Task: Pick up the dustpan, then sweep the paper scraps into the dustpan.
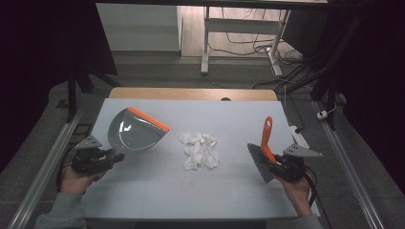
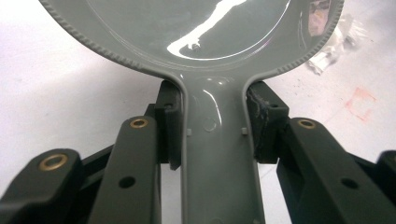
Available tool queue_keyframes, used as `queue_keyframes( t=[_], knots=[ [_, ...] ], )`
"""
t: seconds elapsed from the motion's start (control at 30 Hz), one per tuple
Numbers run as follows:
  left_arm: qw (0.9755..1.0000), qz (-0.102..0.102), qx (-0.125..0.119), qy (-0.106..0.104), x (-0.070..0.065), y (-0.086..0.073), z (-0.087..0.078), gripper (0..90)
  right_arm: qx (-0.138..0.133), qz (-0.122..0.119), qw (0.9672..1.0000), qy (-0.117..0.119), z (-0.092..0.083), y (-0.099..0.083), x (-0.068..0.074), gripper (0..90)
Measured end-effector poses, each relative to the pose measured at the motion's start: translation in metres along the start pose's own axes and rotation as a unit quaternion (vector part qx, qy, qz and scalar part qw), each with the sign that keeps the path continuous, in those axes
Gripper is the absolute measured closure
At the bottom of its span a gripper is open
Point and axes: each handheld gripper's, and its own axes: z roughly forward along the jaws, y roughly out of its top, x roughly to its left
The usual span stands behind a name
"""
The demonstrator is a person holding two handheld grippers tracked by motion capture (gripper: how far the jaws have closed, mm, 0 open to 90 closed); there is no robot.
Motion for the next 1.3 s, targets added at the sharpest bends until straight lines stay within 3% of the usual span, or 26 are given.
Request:
queue_keyframes(
  t=[0.37, 0.77, 0.9, 1.3],
  knots=[
    [0.9974, 0.039, 0.013, -0.059, -0.014, 0.002, -0.005, 61.7, 0.003, -0.003, 1.0, 0.0, 0.001, 0.0, 0.001, 69.8],
    [0.9954, 0.065, 0.042, -0.057, -0.027, 0.003, 0.004, 61.7, -0.003, -0.002, 1.0, 0.006, 0.001, 0.002, 0.002, 69.8],
    [0.9953, 0.062, 0.05, -0.055, -0.03, 0.001, 0.005, 61.7, -0.007, 0.002, 0.9999, 0.01, 0.002, 0.004, 0.004, 69.8],
    [0.9914, 0.079, 0.073, -0.074, -0.036, -0.008, 0.011, 61.7, 0.001, -0.006, 0.9998, 0.017, 0.011, 0.008, 0.01, 69.8]
  ],
)
